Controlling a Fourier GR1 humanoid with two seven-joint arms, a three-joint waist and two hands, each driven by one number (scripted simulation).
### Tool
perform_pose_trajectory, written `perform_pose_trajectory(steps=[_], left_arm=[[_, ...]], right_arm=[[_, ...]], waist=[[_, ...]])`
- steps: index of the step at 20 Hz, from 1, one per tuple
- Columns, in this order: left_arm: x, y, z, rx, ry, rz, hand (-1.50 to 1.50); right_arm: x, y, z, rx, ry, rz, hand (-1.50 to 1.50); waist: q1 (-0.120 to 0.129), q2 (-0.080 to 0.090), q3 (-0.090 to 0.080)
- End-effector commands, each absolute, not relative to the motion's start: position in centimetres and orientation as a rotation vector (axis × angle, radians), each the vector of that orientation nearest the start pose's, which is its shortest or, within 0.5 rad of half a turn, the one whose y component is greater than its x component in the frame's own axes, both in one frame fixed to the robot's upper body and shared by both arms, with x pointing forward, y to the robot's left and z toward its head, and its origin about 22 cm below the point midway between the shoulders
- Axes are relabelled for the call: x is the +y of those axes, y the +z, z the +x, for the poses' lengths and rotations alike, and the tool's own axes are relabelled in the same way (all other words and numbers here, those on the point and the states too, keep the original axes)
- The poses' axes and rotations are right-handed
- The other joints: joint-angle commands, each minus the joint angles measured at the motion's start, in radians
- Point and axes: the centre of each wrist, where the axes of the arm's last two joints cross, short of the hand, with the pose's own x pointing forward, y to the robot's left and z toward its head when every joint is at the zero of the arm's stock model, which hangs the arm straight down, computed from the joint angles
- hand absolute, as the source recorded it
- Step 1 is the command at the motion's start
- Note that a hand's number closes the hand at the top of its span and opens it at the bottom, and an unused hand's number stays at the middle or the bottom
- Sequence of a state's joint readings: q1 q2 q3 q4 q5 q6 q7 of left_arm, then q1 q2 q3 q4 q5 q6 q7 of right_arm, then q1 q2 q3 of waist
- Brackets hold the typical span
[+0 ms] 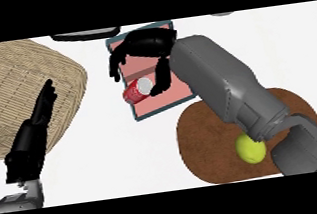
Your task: Pick the can from the cutting board and place it in the cardboard box
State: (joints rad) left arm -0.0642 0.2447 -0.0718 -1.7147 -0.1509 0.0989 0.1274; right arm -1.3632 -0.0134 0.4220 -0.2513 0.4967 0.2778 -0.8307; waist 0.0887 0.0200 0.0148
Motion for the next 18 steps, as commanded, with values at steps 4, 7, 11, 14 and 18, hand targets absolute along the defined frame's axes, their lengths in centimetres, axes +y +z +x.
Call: perform_pose_trajectory(steps=[4,7,11,14,18], left_arm=[[24.9,2.6,25.7,-1.506,-0.275,0.307,0.0],[25.3,3.4,25.7,-1.529,-0.29,0.313,0.0],[25.5,3.1,25.3,-1.513,-0.293,0.312,0.0],[26.0,3.1,25.2,-1.509,-0.283,0.321,0.0],[25.8,4.4,25.1,-1.53,-0.281,0.32,0.0]], right_arm=[[-3.7,12.4,44.4,-1.812,1.674,0.446,-1.5],[-4.4,11.8,44.5,-1.846,1.434,0.545,-1.5],[-4.8,12.7,45.1,-1.853,1.178,0.625,-1.5],[-4.6,14.0,45.5,-1.822,1.067,0.684,-1.5],[-7.9,15.0,46.7,-1.81,0.87,0.708,-1.5]], waist=[[0.014,0.018,-0.017],[0.019,0.014,-0.016],[0.013,0.017,-0.016],[0.012,0.022,-0.016],[0.013,0.026,-0.015]])
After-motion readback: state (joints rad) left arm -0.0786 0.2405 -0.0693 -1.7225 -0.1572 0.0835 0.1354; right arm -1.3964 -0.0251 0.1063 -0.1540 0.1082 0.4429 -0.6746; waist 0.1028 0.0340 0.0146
